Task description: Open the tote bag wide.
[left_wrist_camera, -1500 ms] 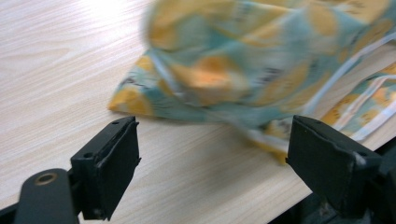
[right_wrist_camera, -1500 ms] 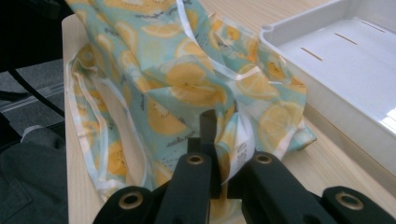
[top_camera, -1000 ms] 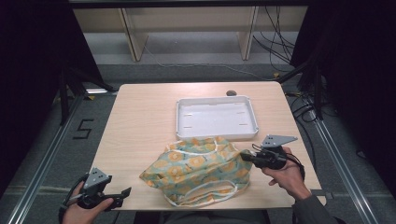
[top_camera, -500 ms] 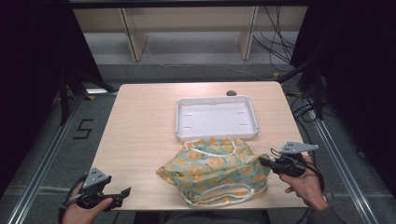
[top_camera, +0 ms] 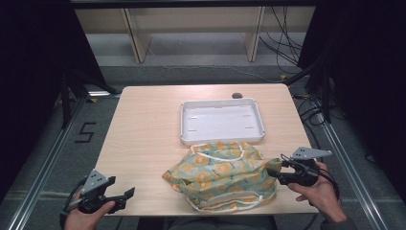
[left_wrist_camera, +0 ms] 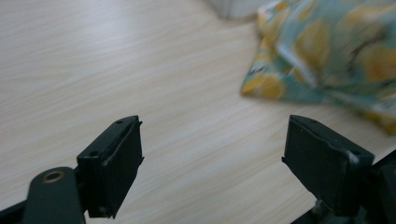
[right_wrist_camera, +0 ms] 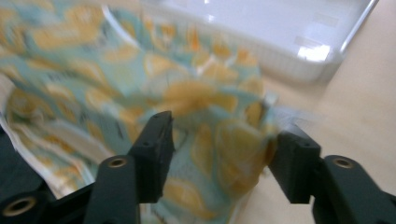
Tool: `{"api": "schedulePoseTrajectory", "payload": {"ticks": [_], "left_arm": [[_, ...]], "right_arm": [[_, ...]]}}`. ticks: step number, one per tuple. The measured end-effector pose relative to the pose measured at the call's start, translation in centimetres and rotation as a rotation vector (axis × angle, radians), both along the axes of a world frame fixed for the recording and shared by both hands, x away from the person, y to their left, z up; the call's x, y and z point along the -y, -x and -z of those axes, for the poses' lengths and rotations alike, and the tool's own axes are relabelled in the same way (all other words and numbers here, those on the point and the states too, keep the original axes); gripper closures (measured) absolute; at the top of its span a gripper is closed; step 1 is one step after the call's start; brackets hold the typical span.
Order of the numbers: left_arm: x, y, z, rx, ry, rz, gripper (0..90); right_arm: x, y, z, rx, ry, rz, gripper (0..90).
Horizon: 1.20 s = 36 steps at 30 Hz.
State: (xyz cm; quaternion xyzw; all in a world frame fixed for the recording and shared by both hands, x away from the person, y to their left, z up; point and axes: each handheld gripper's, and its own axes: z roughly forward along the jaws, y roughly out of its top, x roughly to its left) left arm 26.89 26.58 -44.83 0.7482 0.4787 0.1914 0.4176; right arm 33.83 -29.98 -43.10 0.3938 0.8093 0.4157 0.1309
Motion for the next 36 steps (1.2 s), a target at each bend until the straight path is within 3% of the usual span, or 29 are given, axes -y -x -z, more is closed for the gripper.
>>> {"api": "schedulePoseTrajectory", "payload": {"ticks": [1, 2, 3, 5, 6, 7, 9, 11, 12, 13, 14, 15, 17, 19, 20, 23, 25, 29, 31, 35, 36], "left_arm": [[0.7, 0.0, -0.5, 0.030, 0.017, 0.023, 21.0], [1.2, 0.1, -0.8, 0.048, 0.017, 0.038, 22.1], [1.7, 0.2, -1.1, 0.066, 0.011, 0.058, 23.9], [2.2, 0.3, -1.5, 0.078, 0.007, 0.079, 25.0], [3.4, 0.2, -1.9, 0.076, 0.025, 0.121, 25.2], [3.4, 0.2, -1.9, 0.076, 0.025, 0.121, 25.4], [5.1, -0.1, -2.3, 0.072, 0.021, 0.195, 25.6], [5.6, -0.2, -2.4, 0.067, 0.028, 0.215, 26.4], [6.5, -0.3, -2.7, 0.074, 0.029, 0.255, 28.3], [6.8, -0.3, -3.0, 0.073, 0.026, 0.276, 28.7], [7.2, -0.4, -3.2, 0.075, 0.038, 0.290, 28.8], [7.6, -0.5, -3.5, 0.075, 0.042, 0.300, 29.6], [8.1, -0.6, -3.7, 0.077, 0.044, 0.316, 31.5], [9.8, -0.9, -4.2, 0.084, 0.036, 0.366, 32.9], [9.8, -0.9, -4.2, 0.084, 0.036, 0.366, 34.7], [12.2, -1.8, -4.6, 0.078, 0.013, 0.448, 37.9], [13.2, -2.1, -4.6, 0.067, 0.028, 0.467, 38.9], [14.8, -2.9, -4.5, 0.050, 0.017, 0.529, 37.8], [15.1, -2.9, -4.4, 0.041, 0.028, 0.522, 37.6], [16.4, -3.0, -4.0, 0.018, 0.002, 0.554, 37.0], [16.7, -2.9, -3.9, 0.010, 0.008, 0.561, 36.0]], "right_arm": [[-0.2, 0.1, -0.7, 0.047, -0.031, 0.004, 39.7], [-0.4, 0.1, -1.2, 0.052, -0.038, 0.000, 38.3], [-0.5, -0.1, -1.5, 0.093, -0.035, -0.015, 36.9], [-1.1, -0.1, -2.1, 0.082, -0.049, -0.027, 35.1], [-1.3, -0.2, -2.3, 0.071, -0.041, -0.048, 35.1], [-1.3, -0.2, -2.3, 0.071, -0.041, -0.048, 35.1], [-2.5, -0.5, -2.4, 0.070, -0.027, -0.100, 35.2], [-3.0, -0.6, -2.4, 0.069, -0.031, -0.113, 35.4], [-3.8, -1.0, -2.6, 0.079, -0.003, -0.174, 36.5], [-4.4, -1.0, -2.6, 0.077, -0.009, -0.191, 37.6], [-5.0, -1.0, -2.6, 0.058, 0.006, -0.219, 38.0], [-5.4, -1.3, -2.7, 0.067, 0.027, -0.247, 38.1], [-6.1, -1.3, -2.7, 0.056, 0.032, -0.255, 38.1], [-7.5, -2.0, -2.6, 0.067, 0.075, -0.322, 37.9], [-7.5, -2.0, -2.6, 0.067, 0.075, -0.322, 37.9], [-9.1, -2.6, -1.9, 0.028, 0.126, -0.365, 36.7], [-9.7, -3.1, -1.4, 0.028, 0.132, -0.393, 36.2], [-10.4, -3.4, -0.9, 0.009, 0.145, -0.396, 36.0], [-10.7, -3.5, -0.7, -0.001, 0.167, -0.404, 36.0], [-10.8, -3.7, -0.5, 0.001, 0.168, -0.403, 36.5], [-10.8, -3.7, -0.4, -0.018, 0.165, -0.398, 36.9]]}}
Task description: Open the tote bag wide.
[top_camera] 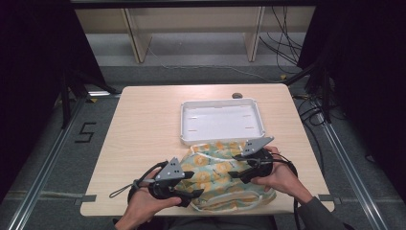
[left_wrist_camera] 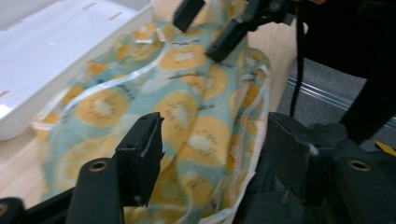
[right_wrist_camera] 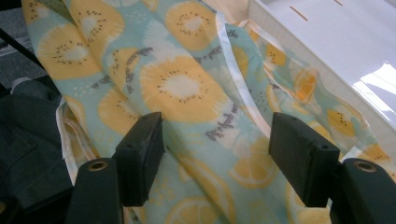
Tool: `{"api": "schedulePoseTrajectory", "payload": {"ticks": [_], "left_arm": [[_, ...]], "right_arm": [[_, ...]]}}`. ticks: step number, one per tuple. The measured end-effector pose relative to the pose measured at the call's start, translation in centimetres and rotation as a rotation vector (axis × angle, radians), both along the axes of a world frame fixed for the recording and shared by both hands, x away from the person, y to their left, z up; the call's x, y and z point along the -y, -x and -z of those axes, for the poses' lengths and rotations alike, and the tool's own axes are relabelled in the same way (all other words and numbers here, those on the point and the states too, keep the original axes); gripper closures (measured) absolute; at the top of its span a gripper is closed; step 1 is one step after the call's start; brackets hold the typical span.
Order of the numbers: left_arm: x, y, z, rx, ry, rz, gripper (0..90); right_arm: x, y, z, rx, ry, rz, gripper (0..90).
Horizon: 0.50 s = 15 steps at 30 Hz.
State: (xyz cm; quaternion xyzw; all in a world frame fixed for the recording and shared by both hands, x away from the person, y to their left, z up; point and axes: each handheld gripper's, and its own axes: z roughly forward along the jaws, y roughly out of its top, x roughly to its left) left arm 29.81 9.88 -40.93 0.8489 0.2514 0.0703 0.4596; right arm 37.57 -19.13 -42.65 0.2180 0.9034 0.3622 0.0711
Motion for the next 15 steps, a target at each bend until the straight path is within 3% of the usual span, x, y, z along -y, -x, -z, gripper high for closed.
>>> {"api": "schedulePoseTrajectory", "payload": {"ticks": [3, 6, 10, 11, 12, 13, 15], "left_arm": [[1.0, 0.0, 0.3, -0.008, -0.035, 0.037, 35.0], [2.3, 0.1, 1.1, -0.027, -0.080, 0.069, 34.6], [3.1, -0.8, 1.9, -0.004, -0.157, 0.082, 32.6], [3.1, -0.8, 1.9, -0.004, -0.157, 0.082, 32.4], [3.3, -1.2, 2.3, 0.005, -0.194, 0.075, 32.6], [3.3, -1.2, 2.3, 0.005, -0.194, 0.075, 33.2], [3.5, -1.5, 2.8, 0.005, -0.203, 0.062, 39.4]], "right_arm": [[-0.2, -0.5, 0.2, 0.022, 0.005, -0.009, 37.1], [-0.6, -0.6, 0.1, -0.003, -0.002, 0.006, 39.0], [-1.2, -1.1, 0.1, 0.010, 0.019, 0.010, 42.8], [-1.2, -1.1, 0.1, 0.010, 0.019, 0.010, 42.8], [-1.4, -1.3, 0.1, -0.003, 0.022, 0.001, 47.7], [-1.4, -1.3, 0.1, -0.003, 0.022, 0.001, 47.7], [-1.7, -1.8, 0.2, 0.004, 0.019, -0.038, 60.8]]}}
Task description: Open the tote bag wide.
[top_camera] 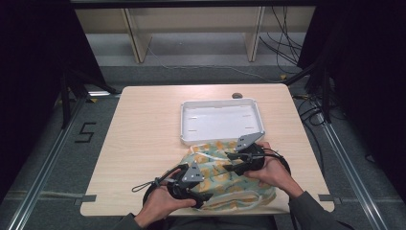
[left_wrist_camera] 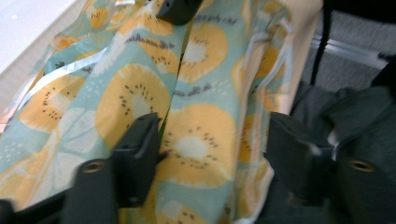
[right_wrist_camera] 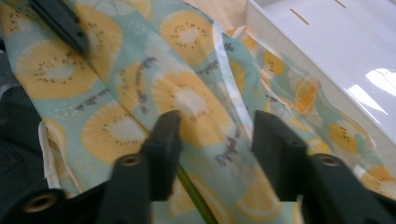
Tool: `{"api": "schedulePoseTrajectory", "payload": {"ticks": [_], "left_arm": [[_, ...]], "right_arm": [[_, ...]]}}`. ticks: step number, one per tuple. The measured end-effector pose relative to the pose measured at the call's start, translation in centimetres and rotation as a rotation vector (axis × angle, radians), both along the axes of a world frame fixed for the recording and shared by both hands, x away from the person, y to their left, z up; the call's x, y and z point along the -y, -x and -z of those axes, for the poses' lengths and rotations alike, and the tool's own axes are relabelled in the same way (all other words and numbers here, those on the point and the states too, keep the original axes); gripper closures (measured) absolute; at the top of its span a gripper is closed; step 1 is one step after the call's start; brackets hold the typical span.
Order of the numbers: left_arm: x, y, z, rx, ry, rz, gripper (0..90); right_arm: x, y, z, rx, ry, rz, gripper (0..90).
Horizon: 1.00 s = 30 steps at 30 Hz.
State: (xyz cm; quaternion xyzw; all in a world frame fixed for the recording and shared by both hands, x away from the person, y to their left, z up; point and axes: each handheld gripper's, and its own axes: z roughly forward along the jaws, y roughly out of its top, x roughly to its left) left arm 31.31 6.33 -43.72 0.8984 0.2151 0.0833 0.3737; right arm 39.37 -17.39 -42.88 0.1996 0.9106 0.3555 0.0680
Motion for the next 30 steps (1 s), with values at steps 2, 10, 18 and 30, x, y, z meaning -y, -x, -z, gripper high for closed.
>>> {"api": "schedulePoseTrajectory", "payload": {"ticks": [2, 10, 18, 30], "left_arm": [[0.2, -0.5, 0.6, 0.023, -0.041, 0.032, 49.0], [-0.3, -0.5, 1.0, 0.067, -0.072, 0.079, 80.3], [-0.5, -0.6, 0.8, 0.094, -0.075, 0.084, 87.1], [-0.4, -0.6, 0.9, 0.084, -0.066, 0.087, 86.7]], "right_arm": [[-0.2, -0.1, 0.0, -0.017, -0.003, -0.007, 71.6], [-0.5, -1.5, 0.2, -0.006, 0.093, -0.015, 90.0], [-0.7, -1.3, 0.1, -0.030, 0.001, -0.029, 48.5], [-2.8, -1.6, 1.3, -0.086, 0.058, -0.124, 66.3]]}}
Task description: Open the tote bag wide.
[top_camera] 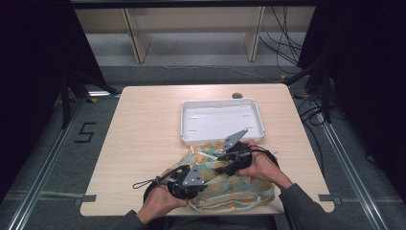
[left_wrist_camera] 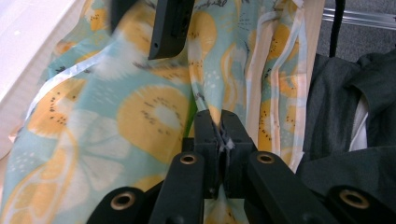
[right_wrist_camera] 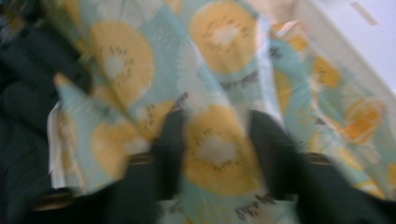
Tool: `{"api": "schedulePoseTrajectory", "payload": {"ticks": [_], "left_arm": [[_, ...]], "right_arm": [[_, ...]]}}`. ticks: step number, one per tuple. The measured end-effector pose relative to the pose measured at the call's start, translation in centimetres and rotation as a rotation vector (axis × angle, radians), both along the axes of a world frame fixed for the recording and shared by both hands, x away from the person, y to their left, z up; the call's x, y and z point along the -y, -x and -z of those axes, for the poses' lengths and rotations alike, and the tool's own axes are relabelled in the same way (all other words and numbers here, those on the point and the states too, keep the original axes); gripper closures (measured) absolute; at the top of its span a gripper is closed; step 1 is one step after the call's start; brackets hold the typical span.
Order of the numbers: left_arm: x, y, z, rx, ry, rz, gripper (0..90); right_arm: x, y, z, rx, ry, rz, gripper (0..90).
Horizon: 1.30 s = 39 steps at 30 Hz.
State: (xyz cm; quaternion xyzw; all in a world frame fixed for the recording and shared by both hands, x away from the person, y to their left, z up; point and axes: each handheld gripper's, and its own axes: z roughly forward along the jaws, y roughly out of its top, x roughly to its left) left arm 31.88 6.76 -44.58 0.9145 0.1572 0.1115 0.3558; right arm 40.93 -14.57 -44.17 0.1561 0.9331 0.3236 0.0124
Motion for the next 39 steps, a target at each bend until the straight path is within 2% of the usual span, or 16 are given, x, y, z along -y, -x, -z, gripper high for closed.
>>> {"api": "schedulePoseTrajectory", "payload": {"ticks": [2, 7, 11, 12, 13, 14, 16, 19, 23, 26, 28, 30, 32, 34, 35, 39], "left_arm": [[0.0, 0.0, 0.0, 0.000, 0.001, 0.000, 86.7], [0.1, 0.2, 0.2, -0.013, -0.010, 0.019, 86.9], [0.4, 0.3, 0.9, -0.034, -0.029, 0.039, 87.3], [0.3, 0.2, 0.9, -0.034, -0.067, 0.065, 87.4], [0.4, 0.4, 1.2, -0.051, -0.042, 0.046, 87.4], [0.3, 0.3, 1.2, -0.044, -0.074, 0.070, 87.5], [0.4, 0.5, 1.6, -0.061, -0.050, 0.050, 87.6], [0.3, 0.5, 1.6, -0.062, -0.076, 0.076, 87.7], [0.5, 1.3, 1.7, -0.079, -0.068, 0.092, 87.8], [0.5, 1.3, 1.6, -0.080, -0.074, 0.105, 87.3], [0.5, 1.3, 1.6, -0.095, -0.026, 0.064, 84.3], [0.2, 0.9, 0.9, -0.102, -0.031, 0.074, 77.1], [0.2, 0.9, 0.3, -0.106, 0.032, 0.048, 70.7], [0.4, 0.8, -0.6, -0.100, 0.092, 0.015, 66.2], [0.4, 0.7, -1.1, -0.096, 0.113, 0.007, 63.0], [0.4, -0.4, -3.1, -0.057, 0.138, -0.025, 60.5]], "right_arm": [[0.0, 0.1, -0.1, 0.011, 0.026, -0.024, 89.2], [0.3, -0.5, -0.6, 0.079, 0.036, 0.008, 90.0], [1.2, -2.8, -1.0, 0.120, 0.046, 0.150, 90.0], [1.3, -3.4, -0.9, 0.137, 0.043, 0.167, 90.0], [1.5, -3.9, -0.8, 0.134, 0.047, 0.192, 90.0], [1.7, -4.5, -0.7, 0.138, 0.045, 0.206, 90.0], [1.8, -5.2, -0.4, 0.134, 0.045, 0.239, 90.0], [1.8, -5.9, -0.1, 0.141, 0.055, 0.267, 90.0], [1.7, -6.6, -0.3, 0.202, 0.073, 0.294, 90.0], [1.7, -6.7, -0.5, 0.195, 0.061, 0.285, 89.8], [1.8, -6.4, -0.7, 0.194, 0.044, 0.314, 77.0], [2.2, -5.8, -1.3, 0.162, 0.024, 0.332, 66.1], [3.1, -5.1, -1.9, 0.175, -0.015, 0.336, 56.0], [4.1, -4.1, -2.7, 0.151, -0.035, 0.321, 53.5], [4.5, -3.4, -2.9, 0.167, -0.056, 0.328, 52.6], [6.4, -0.7, -3.6, 0.108, -0.116, 0.251, 51.2]]}}
